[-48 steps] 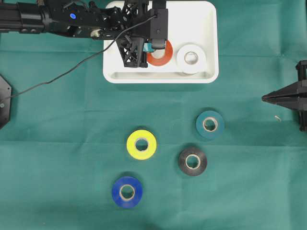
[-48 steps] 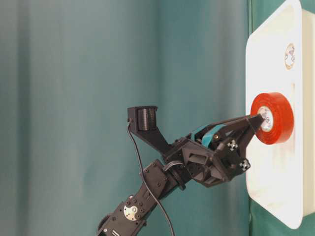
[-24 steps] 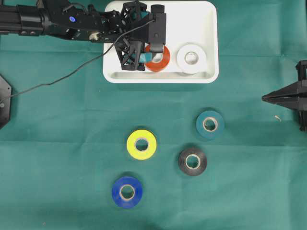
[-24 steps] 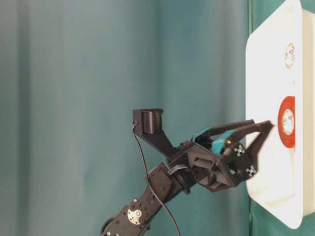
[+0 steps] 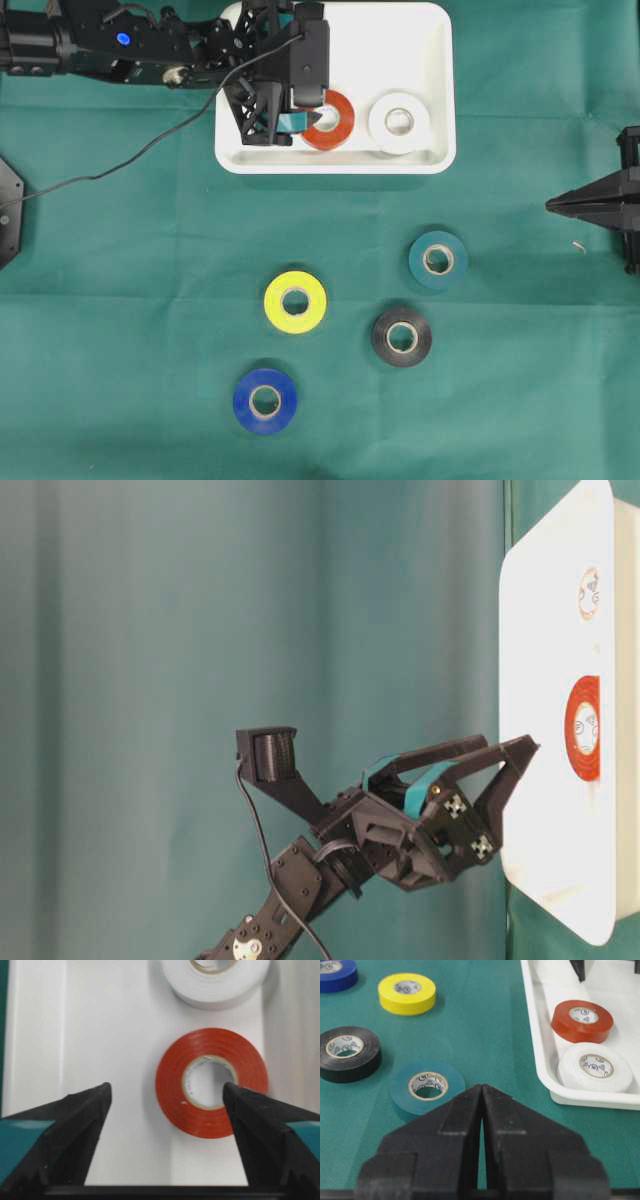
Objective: Put the tape into the white case with the left arm.
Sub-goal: 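Lower the red roll beside the white roll and release, then retract the left gripper to the left edge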
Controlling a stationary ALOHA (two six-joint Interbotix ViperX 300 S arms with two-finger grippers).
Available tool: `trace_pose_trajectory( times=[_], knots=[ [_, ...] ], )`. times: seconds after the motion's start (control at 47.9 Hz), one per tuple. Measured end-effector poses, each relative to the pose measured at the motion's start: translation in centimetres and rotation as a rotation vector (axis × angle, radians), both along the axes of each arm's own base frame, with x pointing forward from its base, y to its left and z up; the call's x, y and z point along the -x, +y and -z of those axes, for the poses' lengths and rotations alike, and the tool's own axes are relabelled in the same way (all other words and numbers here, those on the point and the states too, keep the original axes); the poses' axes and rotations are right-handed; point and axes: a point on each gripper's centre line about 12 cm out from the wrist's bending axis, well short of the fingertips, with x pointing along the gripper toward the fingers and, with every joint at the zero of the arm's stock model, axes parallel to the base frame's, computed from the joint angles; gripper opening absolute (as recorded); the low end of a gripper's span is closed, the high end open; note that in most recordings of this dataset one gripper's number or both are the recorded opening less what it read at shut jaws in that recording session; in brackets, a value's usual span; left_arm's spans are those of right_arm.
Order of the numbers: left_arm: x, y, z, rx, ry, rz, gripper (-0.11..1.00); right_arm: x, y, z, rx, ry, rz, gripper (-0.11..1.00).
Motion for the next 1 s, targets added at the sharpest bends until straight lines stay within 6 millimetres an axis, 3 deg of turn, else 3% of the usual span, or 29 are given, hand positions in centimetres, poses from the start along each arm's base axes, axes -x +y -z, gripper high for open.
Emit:
trace_pose_trajectory(
  times=[0.251,0.647,1.002],
  knots=[
    [1.7,-2.9,-1.5,0.024,-0.045,0.020,0.91,0.0,0.0,-0.1,0.000,-0.002,0.000,-0.09],
    [6.5,-9.9,-5.5,0.094,-0.232,0.102,0.91,0.0,0.0,-0.1,0.000,-0.002,0.000,-0.09],
    [10.9,-13.3,-7.6,0.175,-0.325,0.147,0.91,0.0,0.0,0.0,0.000,0.000,0.000,-0.09]
  ],
)
